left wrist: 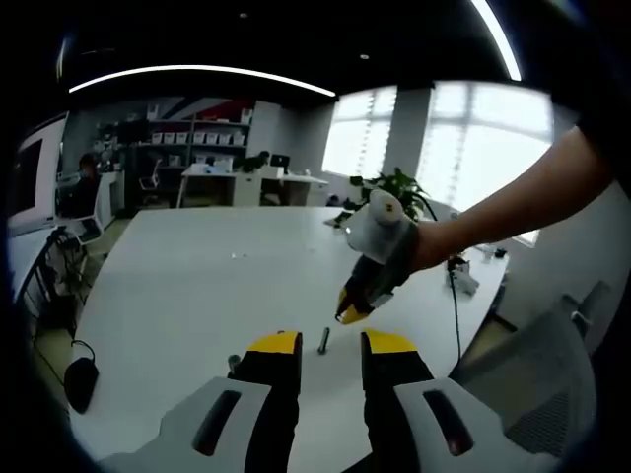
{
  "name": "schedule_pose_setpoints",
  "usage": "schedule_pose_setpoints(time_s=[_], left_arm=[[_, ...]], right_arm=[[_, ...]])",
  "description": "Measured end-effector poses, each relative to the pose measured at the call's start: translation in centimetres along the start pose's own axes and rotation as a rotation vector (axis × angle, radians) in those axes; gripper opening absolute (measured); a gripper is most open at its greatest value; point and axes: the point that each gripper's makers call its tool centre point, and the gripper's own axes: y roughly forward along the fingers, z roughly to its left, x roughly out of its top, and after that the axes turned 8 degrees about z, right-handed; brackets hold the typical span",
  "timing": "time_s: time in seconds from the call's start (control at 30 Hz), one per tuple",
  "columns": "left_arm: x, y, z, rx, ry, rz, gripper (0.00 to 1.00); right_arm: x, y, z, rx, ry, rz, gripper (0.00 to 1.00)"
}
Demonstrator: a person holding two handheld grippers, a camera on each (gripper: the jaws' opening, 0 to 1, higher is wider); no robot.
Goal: Place the washer onto the threaded stud by aligning its center hole with the stud, sliding it down to the base, and recovering from edge contact or off-axis alignment until the washer reaches the visible bottom stop.
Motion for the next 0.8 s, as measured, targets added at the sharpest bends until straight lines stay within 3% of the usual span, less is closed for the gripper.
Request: schedule_pose_setpoints(time_s=[0.43,0.8], left_arm=[[0.0,-0.1,0.2,0.007,-0.006,-0.002,0.22],[-0.1,-0.2,0.6,0.018,-0.017,-0.003,0.21]], right_arm=[[1.6,1.3,1.3,0.029,-0.074,0.012,0.13],[1.3,2.0,1.4,0.035,-0.093,0.042,0.13]])
